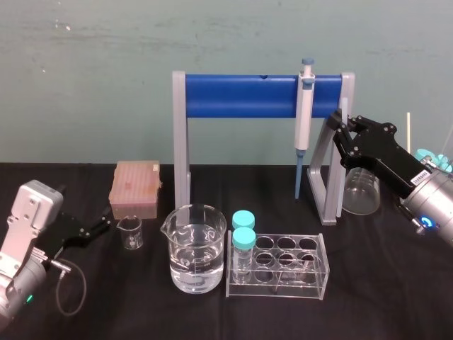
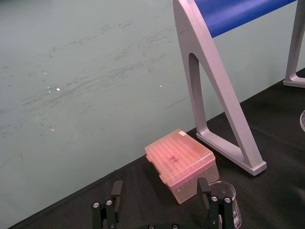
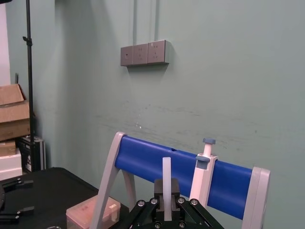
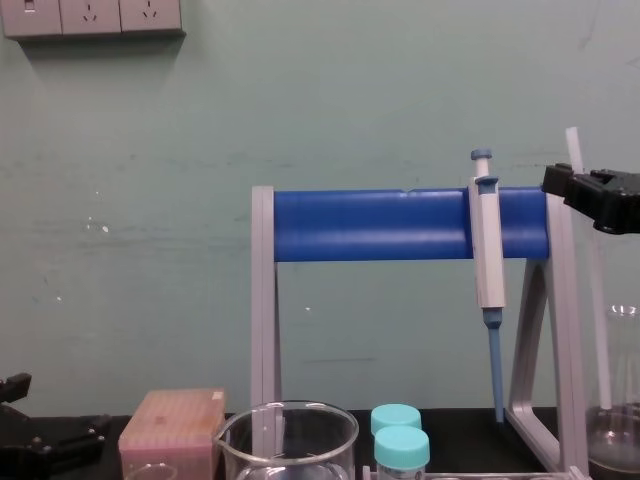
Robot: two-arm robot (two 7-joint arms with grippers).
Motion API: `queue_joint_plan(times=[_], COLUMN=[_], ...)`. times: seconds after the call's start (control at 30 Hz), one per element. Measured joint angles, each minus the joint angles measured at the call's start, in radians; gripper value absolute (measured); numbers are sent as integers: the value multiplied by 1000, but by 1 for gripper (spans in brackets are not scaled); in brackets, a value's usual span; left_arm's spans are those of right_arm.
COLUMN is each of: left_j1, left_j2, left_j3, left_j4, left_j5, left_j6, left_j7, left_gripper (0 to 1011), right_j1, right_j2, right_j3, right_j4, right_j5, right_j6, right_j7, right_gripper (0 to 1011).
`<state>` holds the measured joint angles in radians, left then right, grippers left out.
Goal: Pick up the stirring rod with one hand, then place it down.
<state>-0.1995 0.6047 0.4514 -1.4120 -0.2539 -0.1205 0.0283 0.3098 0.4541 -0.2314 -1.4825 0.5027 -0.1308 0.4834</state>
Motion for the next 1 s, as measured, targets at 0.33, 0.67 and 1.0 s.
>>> queue_joint_plan(times=[0.33, 0.67, 1.0], left_j1=[0, 0, 0], left_j2=[0, 0, 0], left_j3=[0, 0, 0], left_j4=[0, 0, 0], left_j5=[0, 0, 0], left_j6=[0, 0, 0], left_j7=[0, 0, 0], left_gripper=[1000, 1000, 1000], right_j1=[-4, -5, -5], right_j2=[0, -1, -1], right_j3=[2, 2, 1], right_j4=[-1, -1, 0], right_j5=[-1, -4, -4], right_j6=[1, 1, 3], right_j7=[1, 2, 4], right_gripper=[68, 69, 68])
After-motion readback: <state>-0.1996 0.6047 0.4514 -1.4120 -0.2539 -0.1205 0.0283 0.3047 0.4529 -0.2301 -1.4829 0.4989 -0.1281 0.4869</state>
